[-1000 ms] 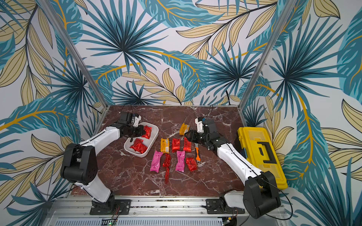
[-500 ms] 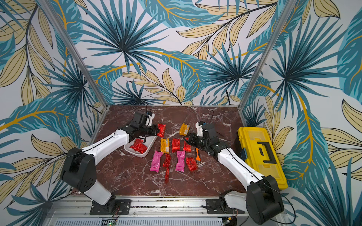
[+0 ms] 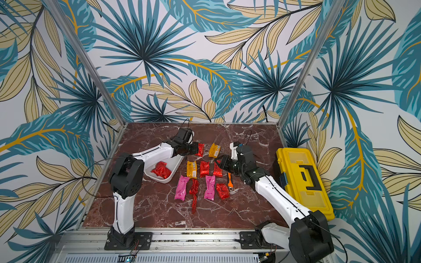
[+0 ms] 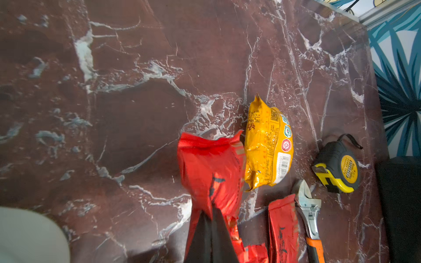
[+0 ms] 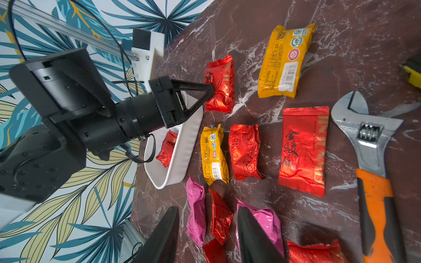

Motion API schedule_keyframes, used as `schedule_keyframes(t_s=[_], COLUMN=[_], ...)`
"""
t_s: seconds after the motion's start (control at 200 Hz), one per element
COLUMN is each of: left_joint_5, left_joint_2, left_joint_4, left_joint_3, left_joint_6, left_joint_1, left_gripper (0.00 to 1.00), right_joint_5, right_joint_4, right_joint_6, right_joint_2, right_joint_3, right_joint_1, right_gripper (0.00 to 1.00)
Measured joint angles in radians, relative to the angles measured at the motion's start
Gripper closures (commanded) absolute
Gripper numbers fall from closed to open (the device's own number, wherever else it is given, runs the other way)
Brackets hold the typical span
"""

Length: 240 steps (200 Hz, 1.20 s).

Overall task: Take the tea bags out of the storage box
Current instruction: Place the tea bag at the center of the board, then pick up the tea bag from the storage box.

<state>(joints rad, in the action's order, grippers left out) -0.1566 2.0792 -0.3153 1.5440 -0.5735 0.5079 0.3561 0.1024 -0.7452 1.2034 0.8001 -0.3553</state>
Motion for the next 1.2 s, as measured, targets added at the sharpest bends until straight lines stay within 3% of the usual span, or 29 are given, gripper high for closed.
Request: schedule_keyframes(t_s=[0.18,0.29,0.37,0.541,0.846,0.981,1.202], left_joint_5=[-0.008,-0.01,-0.002,0.021,0.073,0.106,0.188], left_joint_2=[0.057,0.068,0.065,0.006,-0.369,-0.52,-0.729], left_joint_4=[-0.009,-0.018,-0.018,-0.027,-0.023,-0.045,-0.111], left_joint_3=[0.015,0.021,0.023,0.022,-0.114,-0.231,-0.452], left_joint_6=[-0.003,0.011,0.008,0.042,0.081,0.095,0.135], left_joint_1=[0.005,0.007,0.007,0.007,-0.019,-0.089,-0.2], left_gripper=[0.81,0.61,0.53,0.46,0.43,0.43,0.3], right_joint_5=[-0.001,0.0,-0.001,-0.019,-0.087,-0.109,-0.138], right_joint_4=[0.0,0.0,0.003,0.03,0.029,0.026,0.005], right_joint_6=[0.0,0.0,0.0,0.001,-0.015,-0.023,-0.026], right_joint_2=[0.0,0.001,0.002,0.003,0.078,0.145,0.246], right_joint_3=[0.0,0.0,0.002,0.031,0.092,0.144,0.21], right_joint_1=[0.0,0.0,-0.003,-0.026,-0.172,-0.251,-0.337], right_gripper=[0.53,0.53,0.53,0.53,0.53,0.53,0.53])
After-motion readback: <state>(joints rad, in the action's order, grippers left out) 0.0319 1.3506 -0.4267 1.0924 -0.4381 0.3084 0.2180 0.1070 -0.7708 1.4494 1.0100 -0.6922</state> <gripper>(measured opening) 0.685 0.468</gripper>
